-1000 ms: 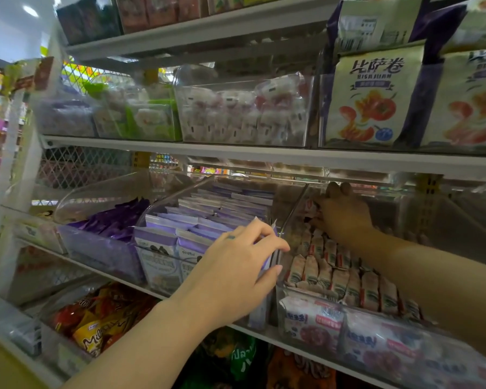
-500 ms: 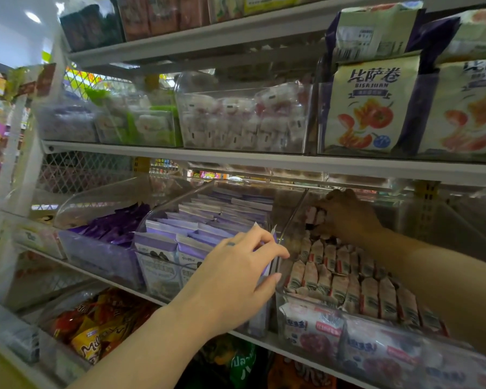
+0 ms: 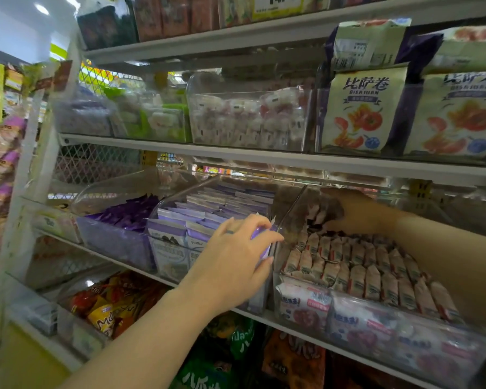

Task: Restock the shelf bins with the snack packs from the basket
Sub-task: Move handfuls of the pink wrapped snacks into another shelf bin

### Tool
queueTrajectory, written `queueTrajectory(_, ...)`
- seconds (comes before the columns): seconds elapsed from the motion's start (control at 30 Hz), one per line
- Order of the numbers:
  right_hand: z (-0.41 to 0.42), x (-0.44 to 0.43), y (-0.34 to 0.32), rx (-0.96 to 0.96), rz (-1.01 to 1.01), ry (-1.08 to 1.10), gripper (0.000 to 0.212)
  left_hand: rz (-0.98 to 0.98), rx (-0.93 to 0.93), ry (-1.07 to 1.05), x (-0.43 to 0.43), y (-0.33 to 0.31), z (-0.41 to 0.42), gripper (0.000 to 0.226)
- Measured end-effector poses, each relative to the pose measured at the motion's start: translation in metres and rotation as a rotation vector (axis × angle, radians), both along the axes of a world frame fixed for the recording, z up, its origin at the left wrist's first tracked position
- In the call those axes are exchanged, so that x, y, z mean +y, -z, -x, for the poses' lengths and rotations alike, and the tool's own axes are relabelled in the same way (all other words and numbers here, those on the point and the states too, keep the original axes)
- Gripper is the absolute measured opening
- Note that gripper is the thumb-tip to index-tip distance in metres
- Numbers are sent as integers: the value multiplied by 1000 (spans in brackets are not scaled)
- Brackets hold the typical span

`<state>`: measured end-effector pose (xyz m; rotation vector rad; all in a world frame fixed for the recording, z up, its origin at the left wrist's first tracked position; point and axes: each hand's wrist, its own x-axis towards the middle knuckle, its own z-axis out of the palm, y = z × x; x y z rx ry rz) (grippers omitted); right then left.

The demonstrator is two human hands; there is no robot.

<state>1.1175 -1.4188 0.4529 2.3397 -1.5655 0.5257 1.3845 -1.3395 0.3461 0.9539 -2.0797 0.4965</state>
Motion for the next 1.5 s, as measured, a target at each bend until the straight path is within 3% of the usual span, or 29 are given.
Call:
queueTrajectory(0.13,-40,43,15,-124,181,-48,56,122,228,-28,14,29,-20,27)
queueTrajectory(0.3,-123,105,70,-180,339,-397,23,79,413,-149,38,98,-59,21)
queueTrajectory(0.5,-218,138,196,-122,41,-653,16,-120,509,-370,80,214,-129,21)
queueTrajectory(0.6,-257,132,274,-18,-196,-648,18,-281,523,-490,106,273,-157,24)
queueTrajectory(0.8,-299,103,428,392,-710,-533,25,-705,551,-604,127,381,-200,18)
queueTrajectory(0.9,-307,89,485,531,-903,-466,46,-1034,536,-638,125,433,-204,23)
queueTrajectory(1.03,-311,77,542,505,-1073,-331,56,-1548,480,-502,118,490,-198,39)
queueTrajectory(1.13,-310,79,570,462,-1095,-256,66,-1656,546,-472,111,516,-194,44)
queueTrajectory(1.3,-317,81,595,336,-1074,-171,83,-1798,634,-477,100,537,-184,34)
queueTrajectory(1.37,-319,79,598,345,-1084,-165,71,-1864,693,-436,97,540,-182,39)
queueTrajectory(1.5,-321,78,595,562,-1014,-246,29,-1996,743,-394,97,537,-187,51)
